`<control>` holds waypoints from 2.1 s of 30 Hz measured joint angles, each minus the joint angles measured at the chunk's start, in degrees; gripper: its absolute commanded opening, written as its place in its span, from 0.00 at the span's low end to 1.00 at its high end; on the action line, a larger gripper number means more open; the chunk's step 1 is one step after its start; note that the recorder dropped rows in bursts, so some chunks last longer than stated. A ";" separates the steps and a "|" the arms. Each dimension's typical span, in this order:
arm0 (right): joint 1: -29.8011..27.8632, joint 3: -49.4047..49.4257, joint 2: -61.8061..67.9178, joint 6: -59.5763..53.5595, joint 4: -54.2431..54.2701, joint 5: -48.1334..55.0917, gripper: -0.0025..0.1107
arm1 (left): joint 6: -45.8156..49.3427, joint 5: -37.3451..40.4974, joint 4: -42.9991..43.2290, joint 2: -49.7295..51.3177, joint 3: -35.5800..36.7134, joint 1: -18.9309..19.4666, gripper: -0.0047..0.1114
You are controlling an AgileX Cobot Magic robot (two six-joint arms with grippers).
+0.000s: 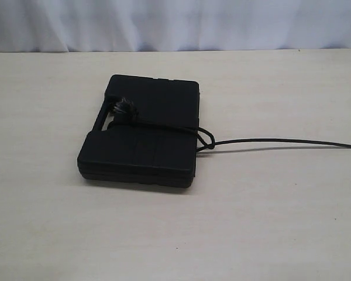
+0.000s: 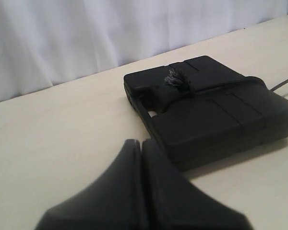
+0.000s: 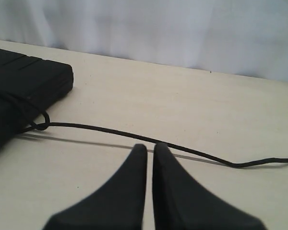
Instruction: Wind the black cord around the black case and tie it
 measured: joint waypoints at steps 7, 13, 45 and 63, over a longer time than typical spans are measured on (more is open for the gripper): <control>-0.12 0.00 0.00 0.00 0.00 1.04 0.06 | 0.00 0.15 -1.61 0.00 0.00 3.02 0.04; -1.85 0.00 0.00 0.00 -0.24 1.04 0.06 | 0.00 0.15 -3.45 0.00 0.00 7.09 0.04; -2.00 0.00 0.00 0.00 -0.46 1.04 0.06 | -0.11 0.15 -3.68 0.00 0.00 7.35 0.04; -2.00 0.00 0.00 0.00 -0.46 1.04 0.06 | -0.11 0.15 -3.68 0.00 0.00 7.35 0.04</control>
